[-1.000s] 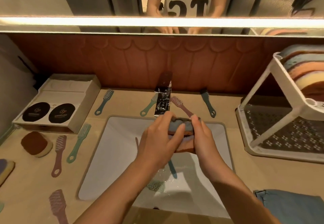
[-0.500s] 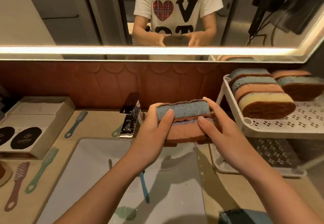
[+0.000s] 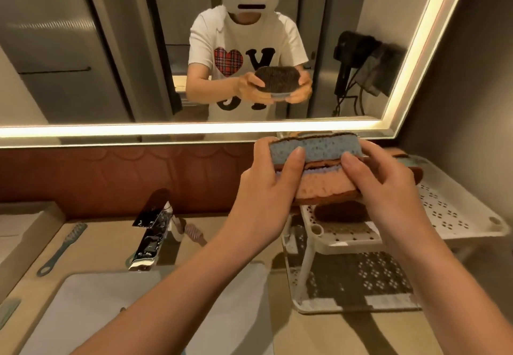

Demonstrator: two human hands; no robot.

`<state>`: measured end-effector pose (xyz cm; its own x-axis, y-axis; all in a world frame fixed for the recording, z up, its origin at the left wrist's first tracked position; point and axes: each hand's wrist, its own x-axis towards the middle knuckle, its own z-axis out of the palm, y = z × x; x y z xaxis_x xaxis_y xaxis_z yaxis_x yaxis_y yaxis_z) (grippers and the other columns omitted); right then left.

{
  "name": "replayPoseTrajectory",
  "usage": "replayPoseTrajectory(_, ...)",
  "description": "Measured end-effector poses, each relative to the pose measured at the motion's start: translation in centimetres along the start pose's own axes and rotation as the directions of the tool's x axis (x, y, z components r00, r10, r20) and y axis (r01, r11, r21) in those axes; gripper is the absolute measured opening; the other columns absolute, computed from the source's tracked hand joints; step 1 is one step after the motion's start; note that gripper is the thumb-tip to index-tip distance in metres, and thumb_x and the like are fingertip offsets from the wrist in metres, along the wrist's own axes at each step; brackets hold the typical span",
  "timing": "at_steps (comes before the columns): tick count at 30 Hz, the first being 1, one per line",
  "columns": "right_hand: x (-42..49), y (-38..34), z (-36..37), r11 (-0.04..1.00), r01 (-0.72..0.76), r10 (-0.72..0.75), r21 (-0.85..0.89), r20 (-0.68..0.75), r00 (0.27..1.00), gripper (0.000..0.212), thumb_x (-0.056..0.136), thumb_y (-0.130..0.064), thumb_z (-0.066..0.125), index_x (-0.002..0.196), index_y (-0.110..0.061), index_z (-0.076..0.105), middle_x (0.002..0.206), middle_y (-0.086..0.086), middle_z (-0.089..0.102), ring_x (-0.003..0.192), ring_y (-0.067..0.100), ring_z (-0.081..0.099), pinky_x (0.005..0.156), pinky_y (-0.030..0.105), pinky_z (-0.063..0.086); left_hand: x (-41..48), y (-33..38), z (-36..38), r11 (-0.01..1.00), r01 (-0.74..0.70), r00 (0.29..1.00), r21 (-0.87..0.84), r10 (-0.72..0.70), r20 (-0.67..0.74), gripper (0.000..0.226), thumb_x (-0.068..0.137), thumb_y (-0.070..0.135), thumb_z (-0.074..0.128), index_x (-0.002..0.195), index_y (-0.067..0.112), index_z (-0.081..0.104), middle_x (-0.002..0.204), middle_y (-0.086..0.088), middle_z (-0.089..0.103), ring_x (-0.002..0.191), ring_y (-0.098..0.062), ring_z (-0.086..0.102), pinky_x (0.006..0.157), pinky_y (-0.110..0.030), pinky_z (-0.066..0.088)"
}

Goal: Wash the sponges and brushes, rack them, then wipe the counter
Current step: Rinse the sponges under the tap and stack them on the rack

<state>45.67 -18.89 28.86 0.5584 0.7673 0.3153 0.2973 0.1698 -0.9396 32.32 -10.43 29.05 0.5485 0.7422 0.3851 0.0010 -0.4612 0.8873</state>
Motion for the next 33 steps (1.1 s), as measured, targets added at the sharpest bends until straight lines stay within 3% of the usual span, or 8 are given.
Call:
replayPoseTrajectory(3,0.6,0.9,-2.1,0.998,-0.049,0.052,0.035,-0.093,0.994,0.059,0.073,-0.051,0.055,0.125,-0.024,0.055,0.105,-0.003,0.068,0.090,0.007,0.068,0.068,0.021,0.056,0.9,0.0,2.0,0.994,0.107,0.993,-0.011,-0.107,0.042,0.050,0.092,0.055,0.030,0.136,0.031,0.022,0.093,0.016,0.061,0.092,-0.006,0.063,0.084,-0.039,0.055)
replayPoseTrajectory(5,1.2,1.9,-4.0,0.993,-0.083,0.096,0.083,-0.163,0.982,0.052,0.079,-0.048,0.055,0.124,-0.021,0.056,0.105,0.002,0.069,0.093,0.013,0.068,0.071,0.026,0.056,1.5,-0.2,3.5,0.989,0.129,0.988,0.072,-0.134,0.078,0.052,0.092,0.059,0.023,0.139,0.037,0.018,0.109,0.008,0.062,0.106,-0.019,0.060,0.094,-0.047,0.047)
replayPoseTrajectory(8,2.1,3.2,-6.4,0.977,-0.108,0.154,0.185,-0.257,0.954,0.038,0.091,-0.037,0.051,0.123,-0.018,0.056,0.110,0.007,0.067,0.101,0.018,0.065,0.077,0.031,0.053,2.1,-1.6,5.6,0.961,0.019,0.986,0.274,-0.064,0.154,0.056,0.095,0.050,0.020,0.142,0.020,0.028,0.138,-0.002,0.044,0.128,-0.020,0.042,0.101,-0.033,0.033)
replayPoseTrajectory(12,2.8,4.8,-8.9,0.946,-0.175,0.265,0.272,-0.341,0.902,0.043,0.093,-0.033,0.050,0.133,-0.019,0.045,0.116,0.006,0.063,0.101,0.016,0.064,0.077,0.029,0.054,2.5,-3.2,8.1,0.891,-0.126,0.954,0.437,-0.013,0.301,0.053,0.095,0.046,0.022,0.138,0.022,0.041,0.149,0.000,0.036,0.140,-0.014,0.025,0.113,-0.031,0.018)
replayPoseTrajectory(16,3.2,5.8,-10.8,0.934,-0.225,0.325,0.276,-0.403,0.855,0.033,0.093,-0.031,0.051,0.125,-0.025,0.046,0.116,0.006,0.058,0.103,0.019,0.059,0.087,0.039,0.052,2.4,-4.8,9.8,0.777,-0.256,0.928,0.575,0.032,0.371,0.049,0.098,0.042,0.028,0.144,0.027,0.031,0.155,0.002,0.024,0.145,-0.014,0.012,0.118,-0.033,0.008)
replayPoseTrajectory(26,4.2,8.4,-15.2,0.936,-0.347,0.303,-0.057,-0.371,0.878,0.020,0.090,-0.028,0.055,0.109,-0.022,0.053,0.111,0.014,0.059,0.092,0.022,0.058,0.089,0.046,0.050,1.9,-5.9,10.8,0.704,-0.245,0.951,0.666,0.040,0.307,0.059,0.092,0.051,0.014,0.148,0.031,0.016,0.157,0.012,0.015,0.144,-0.004,0.002,0.116,-0.024,-0.002)
replayPoseTrajectory(31,4.8,9.4,-14.9,0.888,-0.406,0.320,-0.217,-0.345,0.882,0.029,0.089,-0.035,0.054,0.116,-0.023,0.051,0.108,0.009,0.060,0.089,0.021,0.057,0.073,0.033,0.049,2.0,-6.0,10.7,0.714,-0.238,0.952,0.659,0.036,0.305,0.061,0.091,0.053,0.014,0.148,0.031,0.018,0.156,0.013,0.016,0.144,-0.003,0.003,0.118,-0.025,-0.001)
replayPoseTrajectory(33,5.2,9.8,-14.9,0.869,-0.440,0.358,-0.226,-0.329,0.874,0.033,0.088,-0.037,0.055,0.117,-0.024,0.050,0.111,0.010,0.059,0.097,0.026,0.059,0.083,0.042,0.052,1.9,-6.0,10.7,0.705,-0.246,0.953,0.665,0.049,0.301,0.064,0.089,0.057,0.010,0.147,0.031,0.018,0.156,0.013,0.017,0.144,-0.002,0.003,0.116,-0.024,-0.002)
